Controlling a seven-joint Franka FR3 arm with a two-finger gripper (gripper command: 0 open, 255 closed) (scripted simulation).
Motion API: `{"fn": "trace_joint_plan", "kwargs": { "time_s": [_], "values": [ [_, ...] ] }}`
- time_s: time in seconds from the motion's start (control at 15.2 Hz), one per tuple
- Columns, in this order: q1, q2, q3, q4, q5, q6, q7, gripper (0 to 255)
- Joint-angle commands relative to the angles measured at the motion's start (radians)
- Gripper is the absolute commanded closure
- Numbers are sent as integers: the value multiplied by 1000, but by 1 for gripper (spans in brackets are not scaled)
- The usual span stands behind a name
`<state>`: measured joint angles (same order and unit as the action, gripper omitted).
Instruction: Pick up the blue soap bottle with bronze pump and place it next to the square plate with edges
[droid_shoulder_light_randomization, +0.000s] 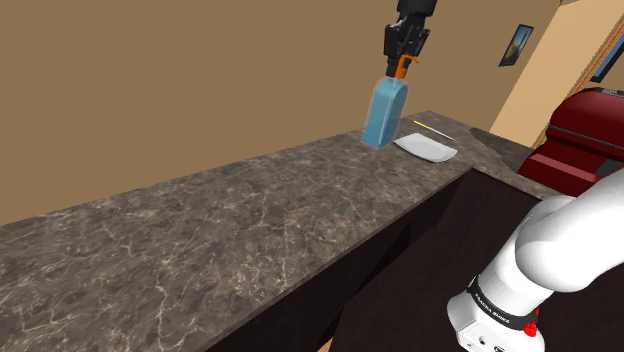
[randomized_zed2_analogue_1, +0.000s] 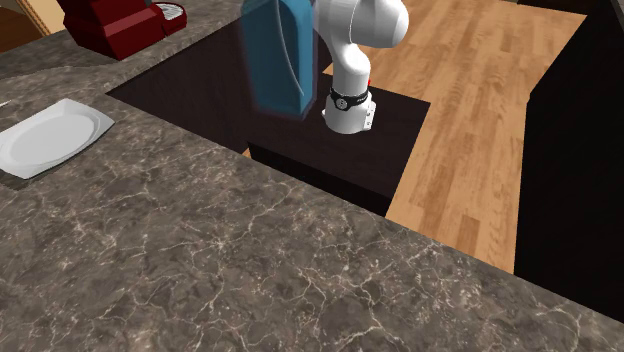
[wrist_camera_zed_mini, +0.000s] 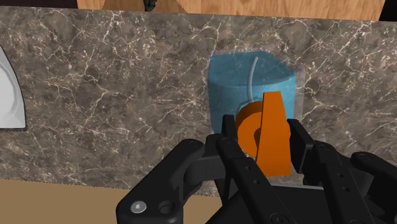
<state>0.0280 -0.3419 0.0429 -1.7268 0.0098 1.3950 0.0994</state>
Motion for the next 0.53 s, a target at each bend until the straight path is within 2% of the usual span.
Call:
{"fn": "trace_joint_plan", "kwargs": {
  "time_s": [0.0,0.46],
  "values": [
    [-11,5,-24,-10,-8,15,-35,255],
    [-64,47,-131,-58,-38,107,-193,255]
  ]
}}
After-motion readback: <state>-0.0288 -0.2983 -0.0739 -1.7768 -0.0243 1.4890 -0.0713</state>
